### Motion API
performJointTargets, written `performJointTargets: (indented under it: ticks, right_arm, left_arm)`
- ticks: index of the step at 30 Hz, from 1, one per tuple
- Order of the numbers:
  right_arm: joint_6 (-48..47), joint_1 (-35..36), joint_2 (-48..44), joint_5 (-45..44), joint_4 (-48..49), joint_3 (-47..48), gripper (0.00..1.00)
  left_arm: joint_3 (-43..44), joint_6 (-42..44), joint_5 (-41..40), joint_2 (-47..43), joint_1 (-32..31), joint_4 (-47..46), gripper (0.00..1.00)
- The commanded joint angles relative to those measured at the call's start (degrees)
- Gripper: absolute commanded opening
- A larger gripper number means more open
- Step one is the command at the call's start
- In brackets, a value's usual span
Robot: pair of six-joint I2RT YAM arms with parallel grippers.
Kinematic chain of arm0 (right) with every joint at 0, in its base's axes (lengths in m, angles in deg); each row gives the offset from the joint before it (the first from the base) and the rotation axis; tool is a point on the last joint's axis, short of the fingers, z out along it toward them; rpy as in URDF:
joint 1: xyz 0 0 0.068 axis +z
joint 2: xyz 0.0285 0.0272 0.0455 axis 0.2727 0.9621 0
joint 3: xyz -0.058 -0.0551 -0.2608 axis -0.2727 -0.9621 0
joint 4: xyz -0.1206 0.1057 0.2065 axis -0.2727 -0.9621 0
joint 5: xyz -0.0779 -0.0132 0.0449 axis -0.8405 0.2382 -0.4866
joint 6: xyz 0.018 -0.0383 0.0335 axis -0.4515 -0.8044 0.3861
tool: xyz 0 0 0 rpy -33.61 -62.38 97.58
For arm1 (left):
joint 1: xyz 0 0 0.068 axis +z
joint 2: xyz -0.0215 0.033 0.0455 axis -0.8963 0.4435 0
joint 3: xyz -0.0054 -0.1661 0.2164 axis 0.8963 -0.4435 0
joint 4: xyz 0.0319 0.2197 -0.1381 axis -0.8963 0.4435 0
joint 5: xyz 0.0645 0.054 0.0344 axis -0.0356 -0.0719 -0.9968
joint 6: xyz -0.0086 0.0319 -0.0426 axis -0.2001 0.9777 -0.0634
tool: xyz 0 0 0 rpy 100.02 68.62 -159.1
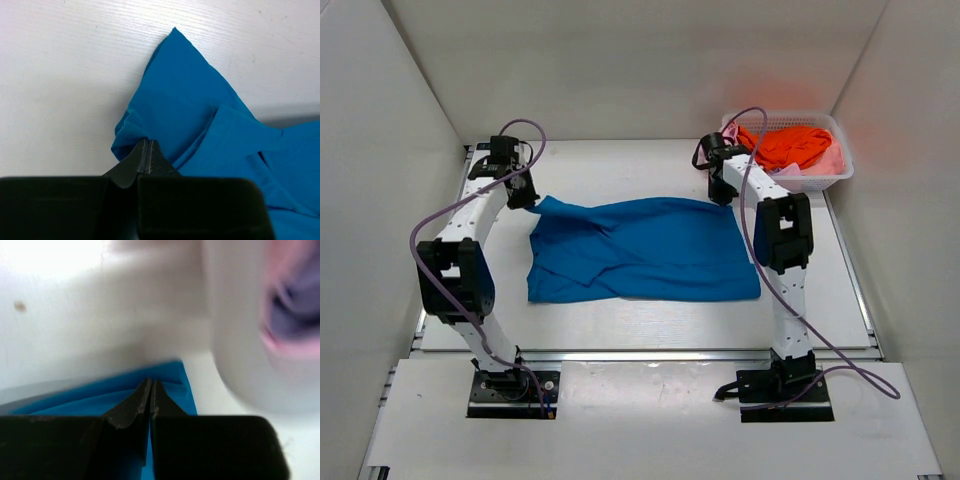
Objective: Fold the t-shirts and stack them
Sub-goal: Grap the side of the flattened tshirt furthest away from the robot with both arms, then fold the other side of the tshirt into a rectangle
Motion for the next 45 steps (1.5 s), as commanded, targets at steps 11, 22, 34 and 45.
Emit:
performJointTargets:
  ticks: [11,22,34,45]
  right_arm:
    - [4.25,1.21,-25.03,0.17,10.29,-26.56,0.01]
    - [7.42,2.62,-37.69,2.98,15.21,-45.62,0.00]
    - [9.26,1.04,-42.62,4.65,18.12,-55.65,0.00]
    - [7.24,-3.01,-43.77,5.71,19.78,-56.89,0.00]
  left_arm:
    - [-13.48,-0.68,0.97,-14.82,-2.54,-1.29,0.00]
    - [-25.17,-1.03,0.26,-20.72,-2.36,-1.29,0.00]
    - [-29.40,-1.12,-0.79,-24.24,-1.84,-1.12,0.00]
    - [-28.18,-1.91,1.75,-28.28,-4.38,1.51,0.00]
